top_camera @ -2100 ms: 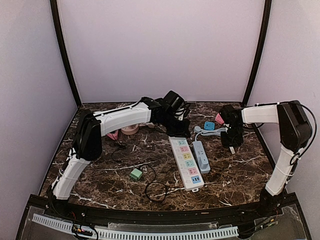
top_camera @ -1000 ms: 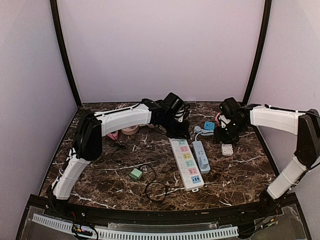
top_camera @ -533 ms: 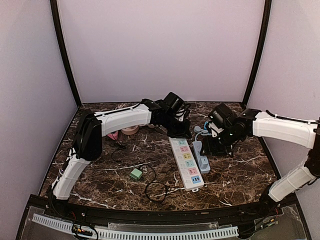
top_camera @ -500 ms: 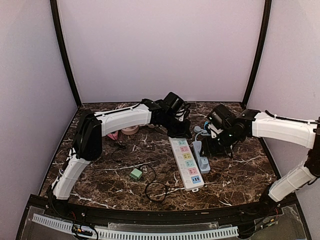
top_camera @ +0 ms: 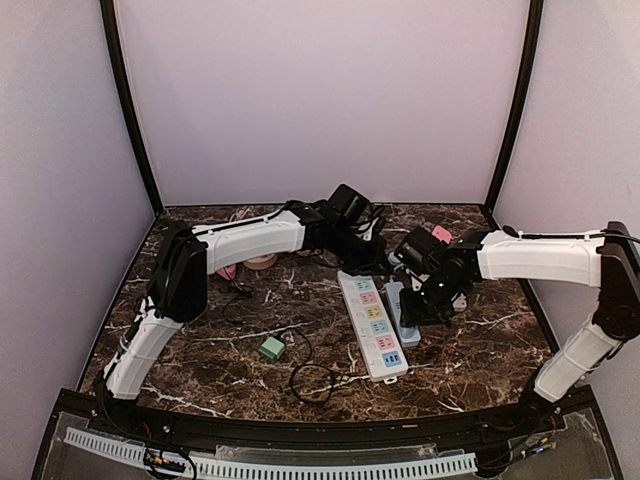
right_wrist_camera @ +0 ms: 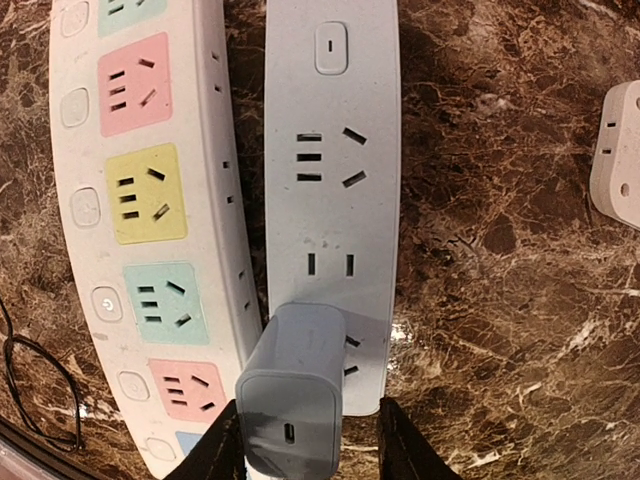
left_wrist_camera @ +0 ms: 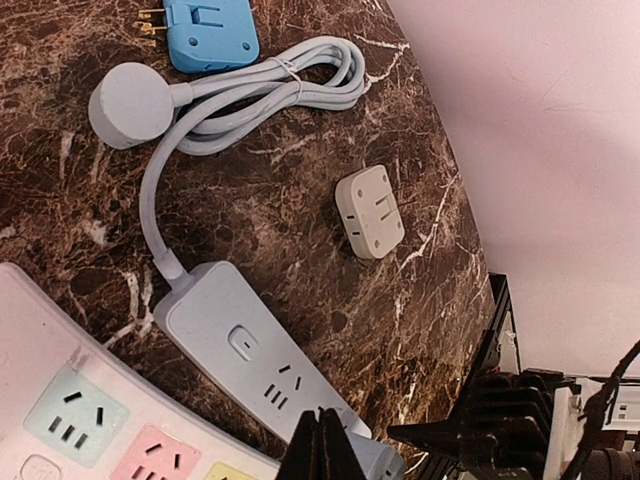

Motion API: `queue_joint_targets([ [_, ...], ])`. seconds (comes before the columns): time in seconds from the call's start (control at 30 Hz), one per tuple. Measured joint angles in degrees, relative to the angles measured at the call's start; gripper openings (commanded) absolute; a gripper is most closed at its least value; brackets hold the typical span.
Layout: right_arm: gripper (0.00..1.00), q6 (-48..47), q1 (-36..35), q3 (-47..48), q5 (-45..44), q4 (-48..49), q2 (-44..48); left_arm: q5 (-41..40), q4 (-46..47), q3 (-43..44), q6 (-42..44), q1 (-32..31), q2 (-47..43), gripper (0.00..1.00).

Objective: Pull the plug off the socket

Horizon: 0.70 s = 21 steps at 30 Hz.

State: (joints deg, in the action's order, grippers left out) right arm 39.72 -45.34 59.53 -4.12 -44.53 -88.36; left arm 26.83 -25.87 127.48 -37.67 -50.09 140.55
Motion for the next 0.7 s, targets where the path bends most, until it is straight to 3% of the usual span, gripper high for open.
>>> queue_joint_targets([
  [0.17,0.35,-0.17,-0.04,0.0,-0.22,1.42,-1.7,1.86,1.4,0.0,-1.09,-0.28,1.88,0.01],
  [0.4,0.19,-0.15,-0.07,0.26,-1.79,2.19,-2.84,5.29,3.32,0.0,-2.45,-0.59,4.31,0.01],
  [0.7,0.13,-1.09,-0.72,3.69,-2.78,-0.81,-5.77,9.01,5.01,0.0,-4.22,-0.57,6.73,0.01],
])
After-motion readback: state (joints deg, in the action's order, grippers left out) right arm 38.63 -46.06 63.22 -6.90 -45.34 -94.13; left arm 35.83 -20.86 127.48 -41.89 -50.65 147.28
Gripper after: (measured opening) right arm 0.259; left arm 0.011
